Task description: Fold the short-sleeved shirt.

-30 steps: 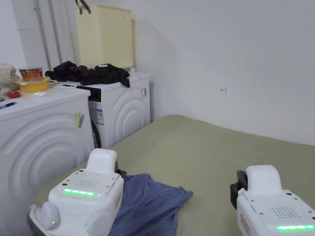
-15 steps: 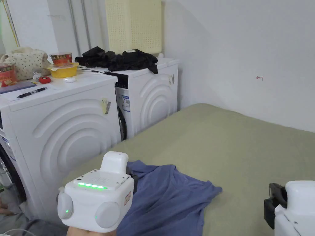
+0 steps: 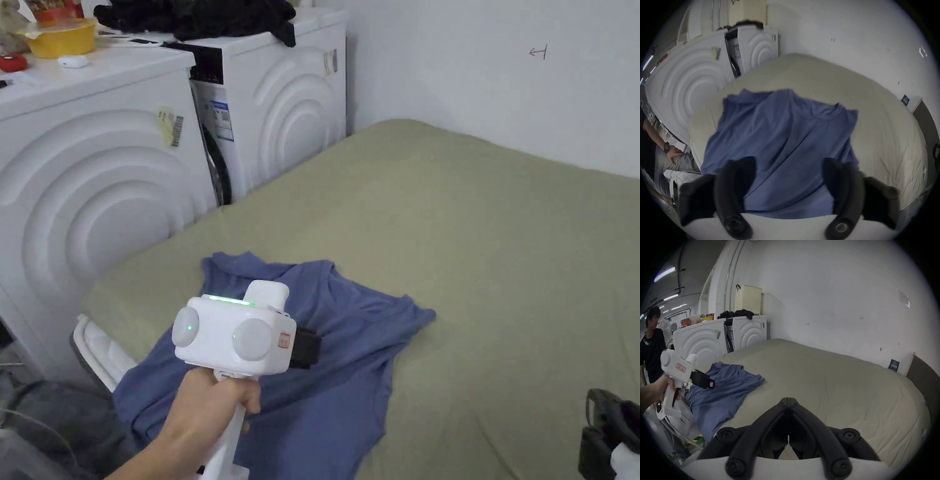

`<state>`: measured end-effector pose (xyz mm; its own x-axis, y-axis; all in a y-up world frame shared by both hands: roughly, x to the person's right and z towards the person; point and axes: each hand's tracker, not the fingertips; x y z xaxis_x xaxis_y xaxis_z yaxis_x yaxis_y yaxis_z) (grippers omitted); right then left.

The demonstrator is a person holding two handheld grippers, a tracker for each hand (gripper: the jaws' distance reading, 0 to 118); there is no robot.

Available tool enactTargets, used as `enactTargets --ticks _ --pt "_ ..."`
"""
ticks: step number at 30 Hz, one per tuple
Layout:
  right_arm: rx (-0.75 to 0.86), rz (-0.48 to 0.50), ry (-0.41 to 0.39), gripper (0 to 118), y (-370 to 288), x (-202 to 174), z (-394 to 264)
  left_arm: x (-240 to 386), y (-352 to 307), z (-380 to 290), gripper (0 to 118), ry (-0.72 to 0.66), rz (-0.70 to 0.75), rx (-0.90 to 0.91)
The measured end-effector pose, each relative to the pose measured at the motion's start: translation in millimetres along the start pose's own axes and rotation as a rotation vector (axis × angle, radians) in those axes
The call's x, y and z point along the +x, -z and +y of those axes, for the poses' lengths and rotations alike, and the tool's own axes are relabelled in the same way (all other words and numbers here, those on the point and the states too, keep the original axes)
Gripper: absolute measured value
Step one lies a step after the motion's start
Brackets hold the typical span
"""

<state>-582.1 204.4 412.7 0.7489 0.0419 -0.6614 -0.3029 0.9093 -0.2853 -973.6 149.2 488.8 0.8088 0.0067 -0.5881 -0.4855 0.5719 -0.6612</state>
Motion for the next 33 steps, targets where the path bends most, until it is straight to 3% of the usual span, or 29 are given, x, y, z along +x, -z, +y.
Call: enactTargets --ticks 1,5,11,12,15,16,22,26,33 --pt "-0.014 0.006 0.009 1 2 1 -4 0 8 2 97 0.013 -0.042 -0.026" --pt "-0.053 0.028 0.022 1 6 3 -21 5 36 7 97 0.043 -0.043 -0.145" --pt "-0.108 0.045 -0.005 1 5 4 -39 7 74 4 95 0.041 -0.017 -0.155" --pt "-0.112 0.044 -0.008 1 1 4 -39 7 71 4 88 0.038 -0.015 -0.151" --pt "-0.119 0.039 -0.006 1 -8 7 -40 6 55 3 17 0.029 -0.004 -0.098" --pt "-0.117 0.039 -0.004 1 -13 8 -39 6 49 4 9 0.018 -0.016 -0.084" --pt "-0.099 -0.027 0.007 1 -51 25 -37 15 8 9 8 0.043 -0.034 -0.005" --pt "-0.099 -0.082 0.060 1 -75 48 -36 36 -21 28 8 0.079 -0.068 0.032" --pt "-0.084 -0.195 0.106 1 -120 91 -43 138 -62 70 8 0.237 -0.207 0.147"
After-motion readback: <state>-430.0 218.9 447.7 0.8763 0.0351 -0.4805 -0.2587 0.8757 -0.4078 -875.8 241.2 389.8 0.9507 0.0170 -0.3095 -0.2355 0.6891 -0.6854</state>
